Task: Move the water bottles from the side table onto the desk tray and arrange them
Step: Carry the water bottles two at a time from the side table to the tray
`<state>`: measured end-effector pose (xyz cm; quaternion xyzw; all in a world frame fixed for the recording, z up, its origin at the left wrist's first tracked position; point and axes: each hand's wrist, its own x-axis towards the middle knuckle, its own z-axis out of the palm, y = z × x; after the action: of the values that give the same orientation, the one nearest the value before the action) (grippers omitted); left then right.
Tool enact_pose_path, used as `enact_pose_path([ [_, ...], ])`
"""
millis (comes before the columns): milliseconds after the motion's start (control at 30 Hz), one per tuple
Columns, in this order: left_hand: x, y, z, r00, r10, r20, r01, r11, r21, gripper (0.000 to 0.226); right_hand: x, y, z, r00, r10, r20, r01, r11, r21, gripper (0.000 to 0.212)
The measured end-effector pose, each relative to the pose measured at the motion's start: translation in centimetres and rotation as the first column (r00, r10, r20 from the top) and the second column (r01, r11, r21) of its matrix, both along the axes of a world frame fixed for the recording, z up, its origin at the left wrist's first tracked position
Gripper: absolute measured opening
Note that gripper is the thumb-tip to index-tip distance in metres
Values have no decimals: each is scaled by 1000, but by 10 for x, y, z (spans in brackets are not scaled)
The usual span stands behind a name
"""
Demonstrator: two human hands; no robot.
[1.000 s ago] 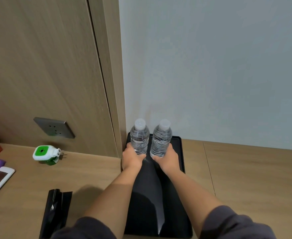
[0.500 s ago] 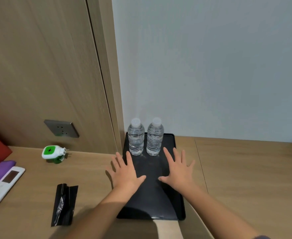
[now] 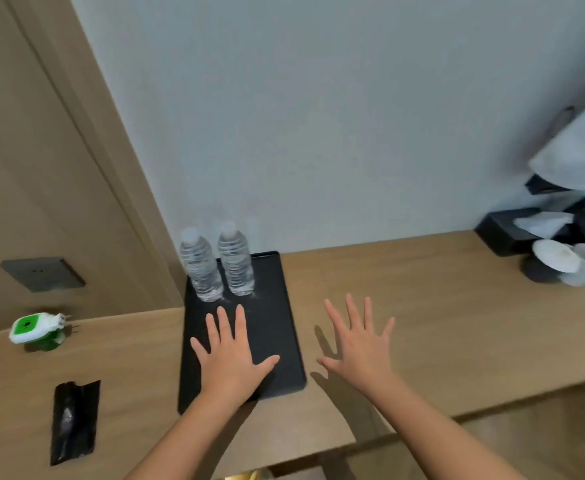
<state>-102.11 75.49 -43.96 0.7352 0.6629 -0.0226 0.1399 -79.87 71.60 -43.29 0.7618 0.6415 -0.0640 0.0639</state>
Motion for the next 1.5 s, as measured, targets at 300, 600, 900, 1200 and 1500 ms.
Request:
enact_pose_path([
  [300, 144, -94, 13, 923, -382, 42, 377, 922, 91, 113, 124, -165, 11, 960, -278, 32, 276, 958, 73, 93],
  [600, 284, -216, 31, 702, -709, 64, 702, 705, 101, 105, 207, -353, 24, 784, -621, 16, 614, 778, 131, 81],
  [900, 394, -311, 51, 387, -922, -5, 914, 383, 131, 100, 245, -479, 27, 471, -881, -47, 876, 461, 141, 78],
  [1200, 498, -356, 30, 133, -991, 22, 978, 135, 160, 98, 292, -536, 21, 247, -969, 0, 957, 243, 160, 77],
  [1500, 594, -349, 14, 1, -999, -41, 992, -4, 124, 95, 362, -538, 12, 52, -995, -82, 994, 43, 105, 77],
])
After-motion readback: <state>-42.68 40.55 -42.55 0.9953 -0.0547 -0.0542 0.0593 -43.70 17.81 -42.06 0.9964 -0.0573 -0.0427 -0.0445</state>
